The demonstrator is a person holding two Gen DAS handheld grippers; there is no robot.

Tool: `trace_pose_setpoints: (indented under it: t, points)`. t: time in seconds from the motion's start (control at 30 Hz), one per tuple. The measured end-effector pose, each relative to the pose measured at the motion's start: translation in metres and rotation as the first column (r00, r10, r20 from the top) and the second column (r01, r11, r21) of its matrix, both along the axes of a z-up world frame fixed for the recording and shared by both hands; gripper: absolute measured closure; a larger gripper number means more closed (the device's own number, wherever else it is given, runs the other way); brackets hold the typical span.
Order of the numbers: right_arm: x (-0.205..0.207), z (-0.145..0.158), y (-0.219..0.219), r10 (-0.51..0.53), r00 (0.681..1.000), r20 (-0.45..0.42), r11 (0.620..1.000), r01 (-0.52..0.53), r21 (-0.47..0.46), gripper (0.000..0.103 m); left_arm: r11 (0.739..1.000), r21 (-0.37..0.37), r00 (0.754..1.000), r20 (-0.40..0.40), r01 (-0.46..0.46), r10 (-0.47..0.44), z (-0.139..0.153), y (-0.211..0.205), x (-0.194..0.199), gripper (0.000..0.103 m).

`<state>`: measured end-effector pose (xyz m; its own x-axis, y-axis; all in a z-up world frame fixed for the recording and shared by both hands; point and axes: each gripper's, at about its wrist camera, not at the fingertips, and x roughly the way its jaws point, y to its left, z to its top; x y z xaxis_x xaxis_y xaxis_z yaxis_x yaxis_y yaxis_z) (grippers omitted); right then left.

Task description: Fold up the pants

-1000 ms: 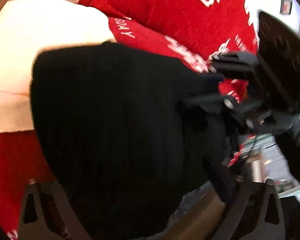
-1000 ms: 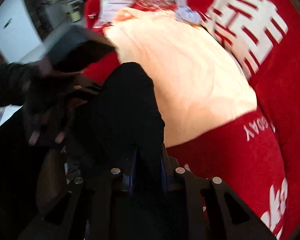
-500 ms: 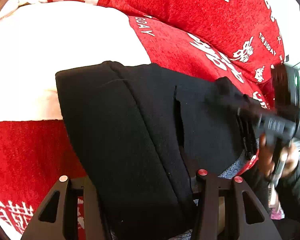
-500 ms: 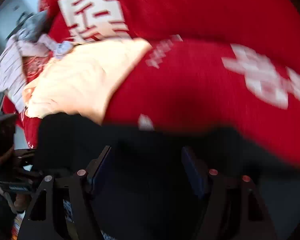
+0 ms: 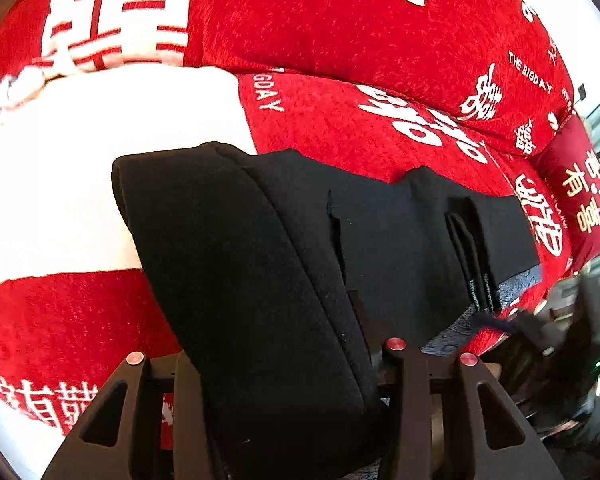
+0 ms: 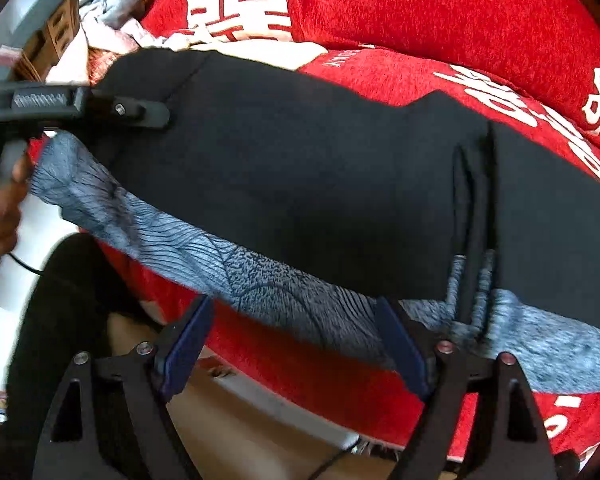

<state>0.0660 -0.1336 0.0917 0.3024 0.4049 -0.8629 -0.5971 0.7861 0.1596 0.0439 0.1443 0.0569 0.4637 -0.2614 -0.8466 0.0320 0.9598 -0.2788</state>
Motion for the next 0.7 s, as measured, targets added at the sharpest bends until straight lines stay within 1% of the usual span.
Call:
trace_pose_setpoints:
  t: [0.03, 0.07, 0.1, 0.13, 0.2, 0.23, 0.3, 0.37, 0.4, 0.43, 0.47, 0.5, 0.53, 0.57, 0.6, 0.63, 0.7]
  points:
    - [0.003, 0.015, -0.01, -0.04, 0.997, 0.071, 0.999, 0.039, 0.016, 0.016, 1.0, 0.012, 1.0, 0.001, -0.001, 0.001, 0.005, -0.005, -0.001, 0.061]
    - [0.008, 0.031, -0.022, -0.086, 0.987, 0.139, 0.996, 0.083, 0.033, 0.016, 1.0, 0.018, 1.0, 0.002, -0.003, 0.003, 0.009, -0.008, 0.0, 0.061]
    - [0.015, 0.039, -0.031, -0.128, 0.976, 0.178, 0.992, 0.123, 0.038, 0.014, 1.0, 0.024, 1.0, 0.006, -0.003, 0.003, 0.013, -0.013, 0.0, 0.062]
    - [0.023, 0.043, -0.039, -0.168, 0.964, 0.205, 0.986, 0.166, 0.028, 0.013, 1.0, 0.028, 1.0, 0.011, 0.002, -0.002, 0.019, -0.019, -0.001, 0.069]
    - [0.042, 0.034, -0.047, -0.213, 0.957, 0.195, 0.974, 0.224, -0.036, 0.013, 1.0, 0.028, 1.0, 0.013, 0.01, -0.01, 0.029, -0.031, 0.0, 0.069]
    - [0.052, 0.025, -0.049, -0.23, 0.957, 0.179, 0.967, 0.245, -0.069, 0.013, 0.999, 0.039, 1.0, 0.02, 0.015, -0.016, 0.035, -0.039, 0.0, 0.069]
    - [0.069, 0.003, -0.051, -0.265, 0.954, 0.144, 0.955, 0.28, -0.097, 0.013, 0.997, 0.073, 0.999, 0.035, 0.03, -0.033, 0.046, -0.055, 0.0, 0.07]
    - [0.072, -0.013, -0.052, -0.261, 0.962, 0.084, 0.958, 0.269, -0.101, 0.013, 0.994, 0.1, 0.997, 0.05, 0.053, -0.058, 0.06, -0.074, -0.001, 0.071]
    - [0.073, -0.023, -0.049, -0.268, 0.96, 0.078, 0.954, 0.276, -0.12, 0.012, 0.992, 0.108, 0.996, 0.054, 0.058, -0.064, 0.064, -0.079, -0.001, 0.072]
    - [0.069, -0.027, -0.05, -0.263, 0.959, 0.105, 0.953, 0.275, -0.127, 0.008, 0.991, 0.118, 0.995, 0.06, 0.068, -0.076, 0.07, -0.087, -0.002, 0.072]
    - [0.065, -0.03, -0.043, -0.221, 0.967, 0.127, 0.963, 0.237, -0.131, 0.002, 0.989, 0.124, 0.994, 0.065, 0.077, -0.085, 0.075, -0.093, -0.003, 0.073]
    - [0.061, -0.034, -0.038, -0.2, 0.968, 0.153, 0.962, 0.223, -0.158, 0.0, 0.987, 0.131, 0.992, 0.071, 0.091, -0.101, 0.082, -0.103, -0.003, 0.074]
    - [0.056, -0.039, -0.033, -0.168, 0.965, 0.199, 0.956, 0.209, -0.204, 0.0, 0.986, 0.137, 0.991, 0.074, 0.1, -0.111, 0.085, -0.11, -0.003, 0.075]
    - [0.05, -0.041, -0.025, -0.138, 0.958, 0.251, 0.954, 0.197, -0.226, 0.0, 0.984, 0.142, 0.99, 0.076, 0.108, -0.12, 0.089, -0.118, -0.002, 0.076]
    - [0.048, -0.041, -0.027, -0.141, 0.952, 0.27, 0.958, 0.2, -0.206, 0.0, 0.982, 0.148, 0.988, 0.076, 0.12, -0.132, 0.093, -0.125, -0.002, 0.078]
    - [0.049, -0.041, -0.029, -0.154, 0.952, 0.263, 0.962, 0.206, -0.182, 0.0, 0.979, 0.155, 0.987, 0.074, 0.132, -0.145, 0.097, -0.136, 0.001, 0.078]
    - [0.046, -0.041, -0.03, -0.142, 0.949, 0.28, 0.964, 0.197, -0.179, 0.0, 0.974, 0.17, 0.984, 0.069, 0.152, -0.165, 0.1, -0.154, 0.006, 0.078]
